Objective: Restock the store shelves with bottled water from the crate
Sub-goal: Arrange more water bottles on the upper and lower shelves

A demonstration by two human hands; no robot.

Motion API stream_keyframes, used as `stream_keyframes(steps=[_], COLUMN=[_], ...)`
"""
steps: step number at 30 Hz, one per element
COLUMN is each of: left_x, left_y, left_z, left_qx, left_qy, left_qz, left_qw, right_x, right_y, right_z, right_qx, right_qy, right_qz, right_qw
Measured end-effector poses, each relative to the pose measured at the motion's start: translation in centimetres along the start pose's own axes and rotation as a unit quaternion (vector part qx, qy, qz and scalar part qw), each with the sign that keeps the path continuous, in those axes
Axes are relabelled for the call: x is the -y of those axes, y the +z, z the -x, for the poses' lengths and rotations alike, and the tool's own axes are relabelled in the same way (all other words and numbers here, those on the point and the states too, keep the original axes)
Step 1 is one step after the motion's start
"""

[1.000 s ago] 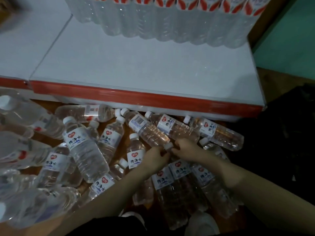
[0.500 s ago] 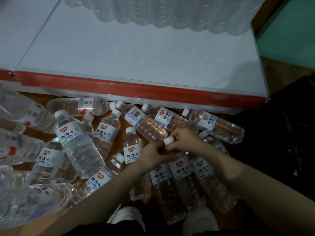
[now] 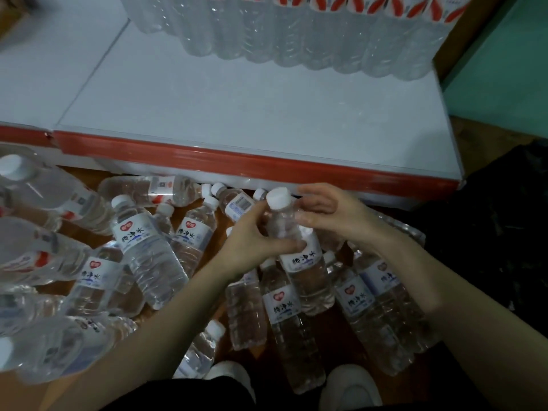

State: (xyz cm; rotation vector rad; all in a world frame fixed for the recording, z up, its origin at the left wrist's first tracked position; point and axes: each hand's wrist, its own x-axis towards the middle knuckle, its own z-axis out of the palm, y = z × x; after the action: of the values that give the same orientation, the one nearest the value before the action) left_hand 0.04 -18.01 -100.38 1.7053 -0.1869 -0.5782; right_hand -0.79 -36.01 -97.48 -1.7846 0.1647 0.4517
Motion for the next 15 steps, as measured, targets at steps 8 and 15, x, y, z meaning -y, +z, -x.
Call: stream_keyframes(steps=[8, 15], left_x=[-7.2, -12.3], left_y=[-6.3, -10.2], left_z=[1.4, 3.8], left_qx=[-0.041, -0.106], left_qy=[0.052, 0.096], left_qz=[0.056, 0.102], left_qw=[0.996, 0.985], right_x=[2.3, 9.2], right_y=[1.7, 3.6], right_z=[0.9, 0.7], right_qx=[0.135, 0.076], right_qy=[0.001, -0.091], right_qz=[0.052, 0.066], right_qw=[0.989, 0.991])
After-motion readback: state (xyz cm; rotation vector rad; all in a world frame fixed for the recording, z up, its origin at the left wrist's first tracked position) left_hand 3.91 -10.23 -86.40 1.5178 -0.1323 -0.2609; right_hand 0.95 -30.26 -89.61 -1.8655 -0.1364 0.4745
